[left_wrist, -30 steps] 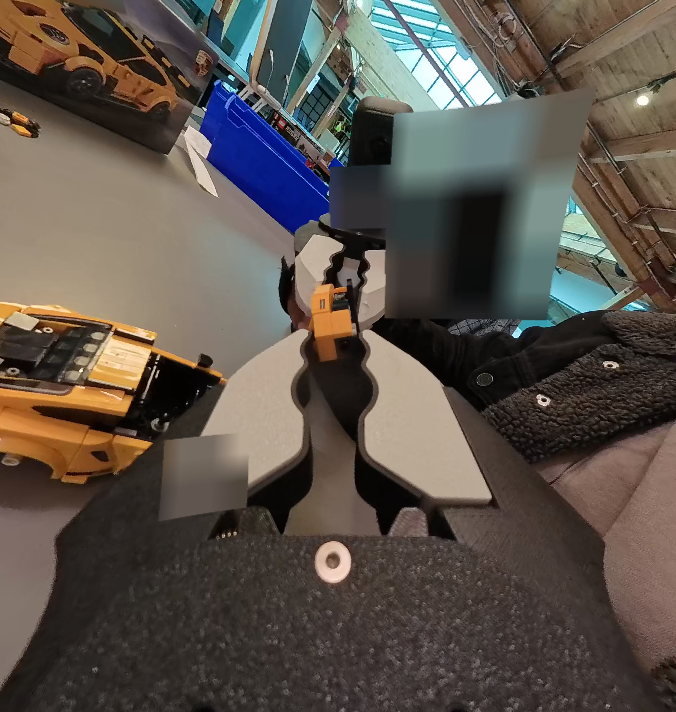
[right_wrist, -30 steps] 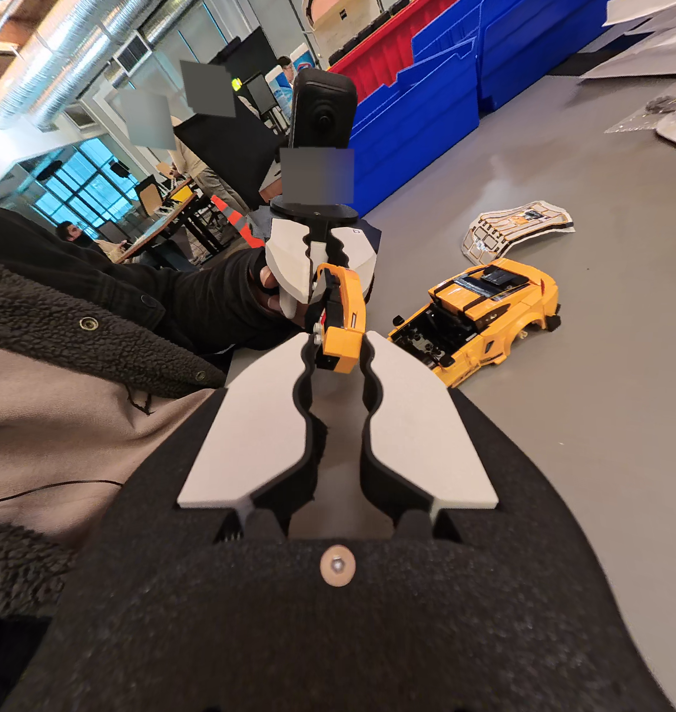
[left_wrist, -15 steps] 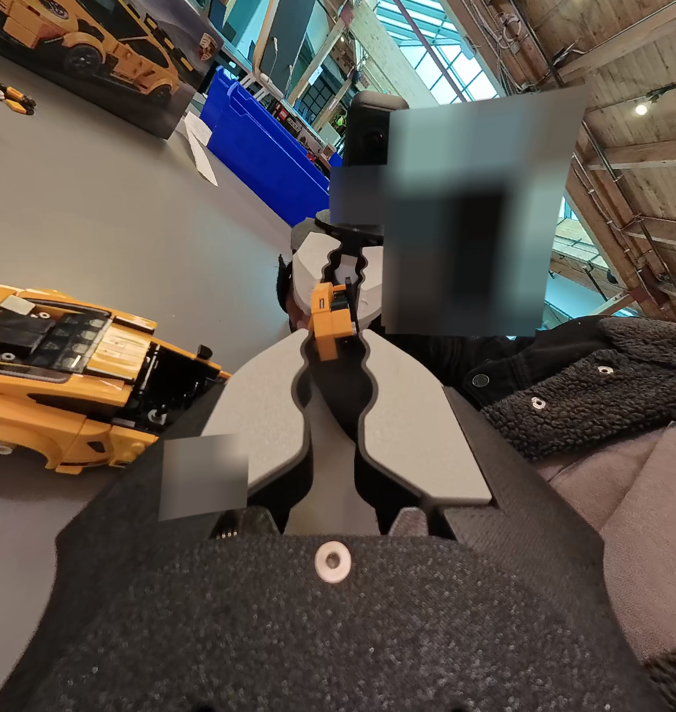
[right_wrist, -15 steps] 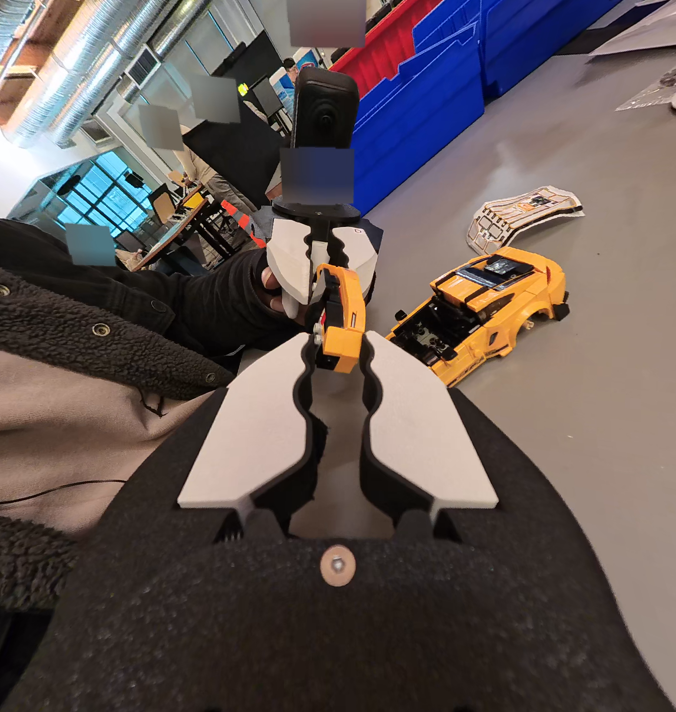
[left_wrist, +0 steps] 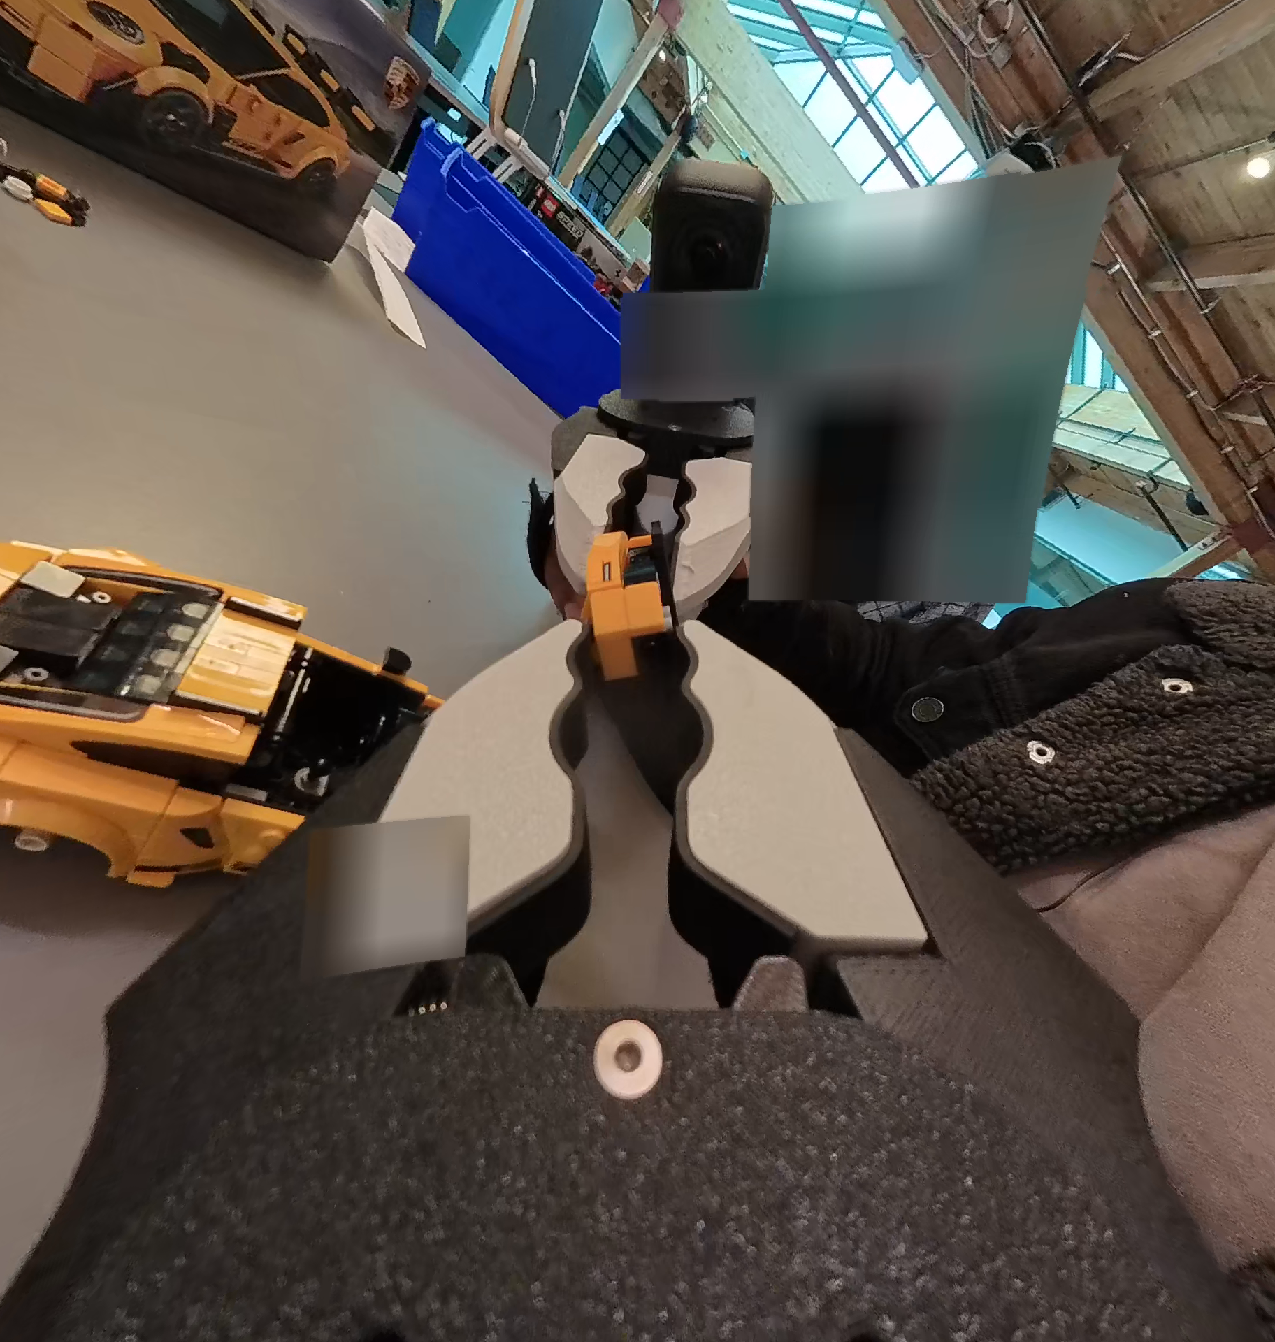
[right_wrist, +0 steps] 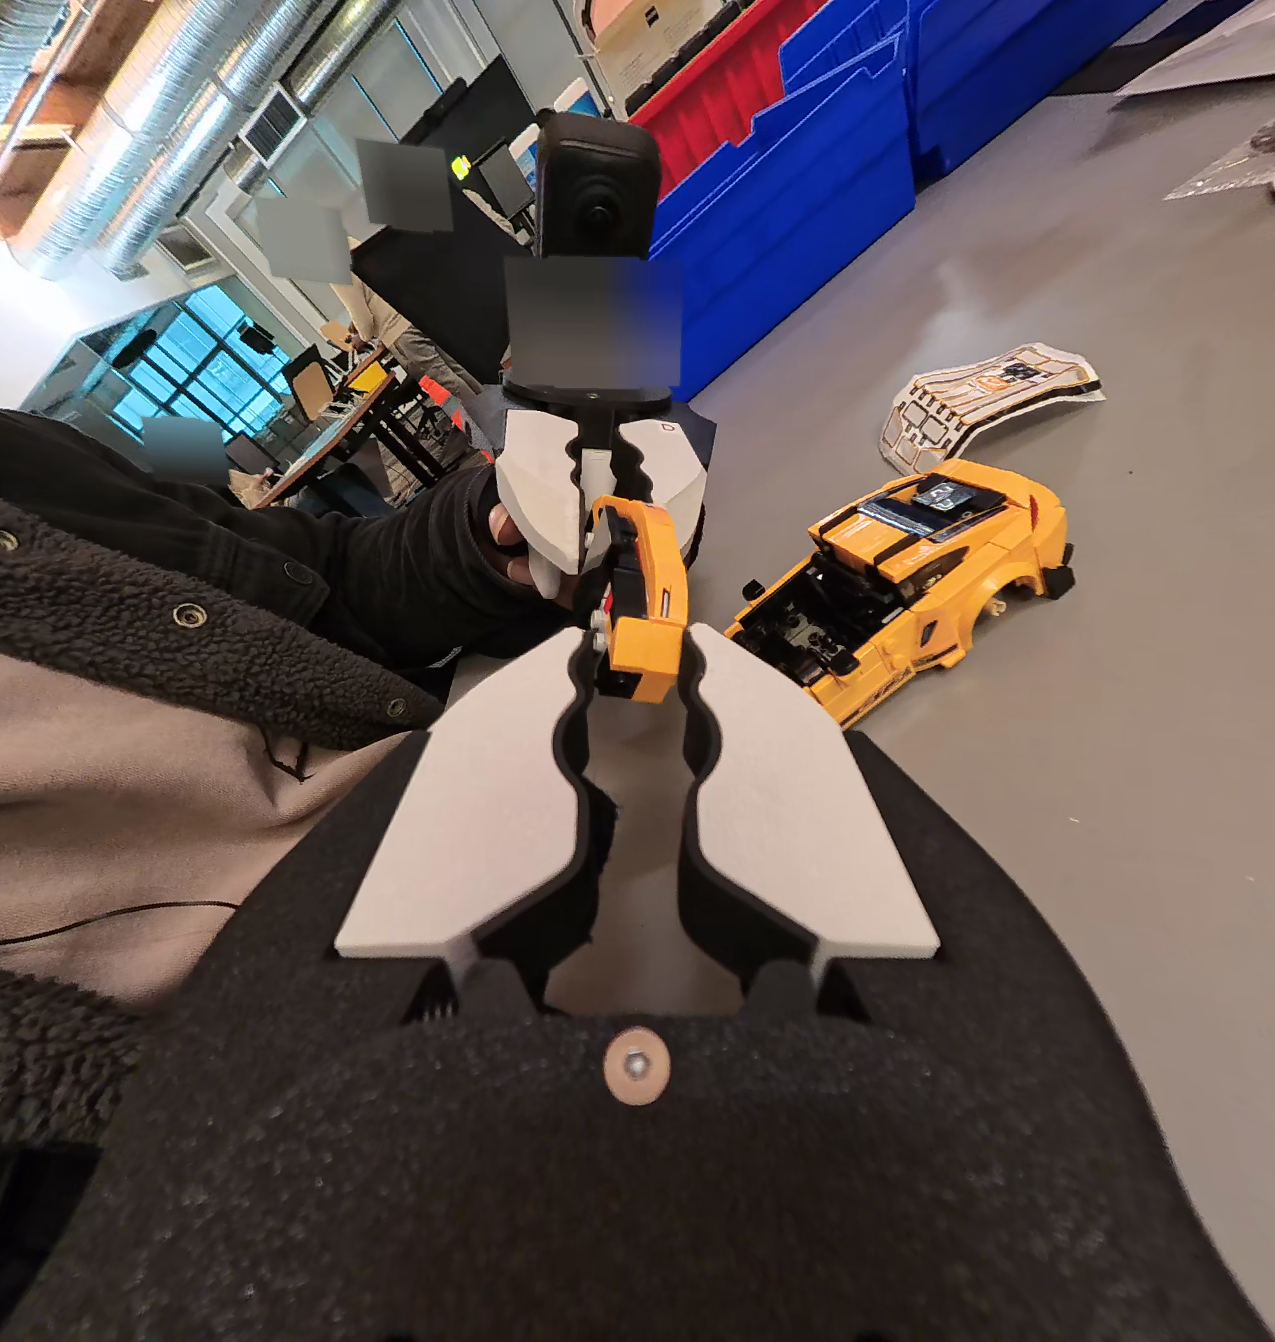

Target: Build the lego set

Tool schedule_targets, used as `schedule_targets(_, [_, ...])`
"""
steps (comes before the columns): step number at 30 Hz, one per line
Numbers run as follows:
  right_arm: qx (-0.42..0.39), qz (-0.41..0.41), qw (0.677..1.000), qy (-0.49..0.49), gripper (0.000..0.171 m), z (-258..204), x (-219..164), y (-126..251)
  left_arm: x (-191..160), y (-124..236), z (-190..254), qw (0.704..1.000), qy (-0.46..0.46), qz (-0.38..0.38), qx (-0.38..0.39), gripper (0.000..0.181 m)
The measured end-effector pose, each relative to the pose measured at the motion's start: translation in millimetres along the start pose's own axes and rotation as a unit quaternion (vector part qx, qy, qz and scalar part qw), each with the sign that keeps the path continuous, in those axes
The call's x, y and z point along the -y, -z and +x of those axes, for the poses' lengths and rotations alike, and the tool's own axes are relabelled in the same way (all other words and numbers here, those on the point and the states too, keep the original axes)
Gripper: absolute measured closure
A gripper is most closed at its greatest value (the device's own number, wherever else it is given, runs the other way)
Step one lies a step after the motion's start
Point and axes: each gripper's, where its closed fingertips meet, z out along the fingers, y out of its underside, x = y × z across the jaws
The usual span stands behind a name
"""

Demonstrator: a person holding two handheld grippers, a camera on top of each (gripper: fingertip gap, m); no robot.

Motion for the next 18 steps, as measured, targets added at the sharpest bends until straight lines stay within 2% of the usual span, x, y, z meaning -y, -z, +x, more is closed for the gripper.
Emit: schedule_targets(18, [-0.044,0.011,0.997,0.064,0.148,5.1,3.4,-0.3,1.9,1.0,-3.8,0.998,-0.051,0.005,0.031,0.161])
